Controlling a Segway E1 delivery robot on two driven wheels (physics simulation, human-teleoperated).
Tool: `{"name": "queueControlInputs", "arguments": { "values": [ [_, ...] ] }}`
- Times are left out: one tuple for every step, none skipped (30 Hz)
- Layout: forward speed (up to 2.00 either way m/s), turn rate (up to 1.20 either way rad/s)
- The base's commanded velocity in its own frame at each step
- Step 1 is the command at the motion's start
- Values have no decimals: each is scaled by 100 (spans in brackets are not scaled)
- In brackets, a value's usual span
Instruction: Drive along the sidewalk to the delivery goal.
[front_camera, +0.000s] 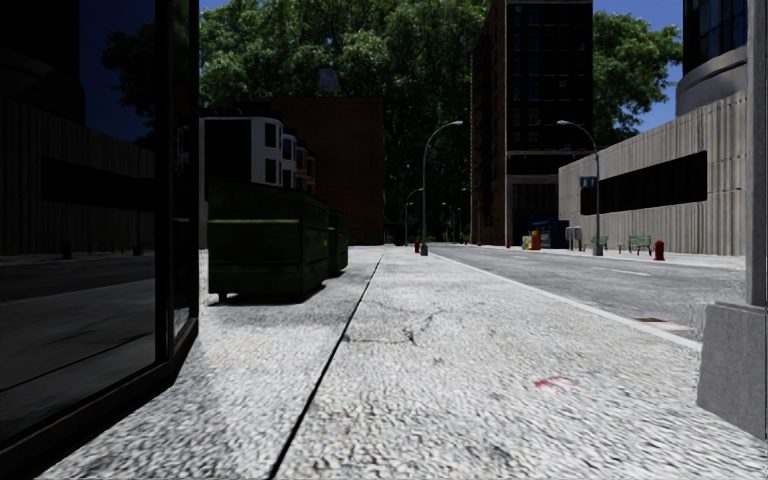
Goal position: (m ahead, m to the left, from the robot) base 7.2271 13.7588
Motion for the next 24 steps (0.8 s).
{"name": "queueControlInputs", "arguments": {
  "values": [
    [200, 0],
    [200, 0],
    [200, 0],
    [200, 0],
    [200, 0],
    [200, 0],
    [200, 0],
    [200, 0],
    [200, 0],
    [200, 0],
    [200, 0],
    [200, 0],
    [200, 0],
    [200, 0],
    [200, 0],
    [200, 0],
    [200, 0],
    [200, 0],
    [200, 0],
    [200, 0],
    [200, 0],
    [200, 0],
    [200, 0],
    [200, 0]
  ]
}}
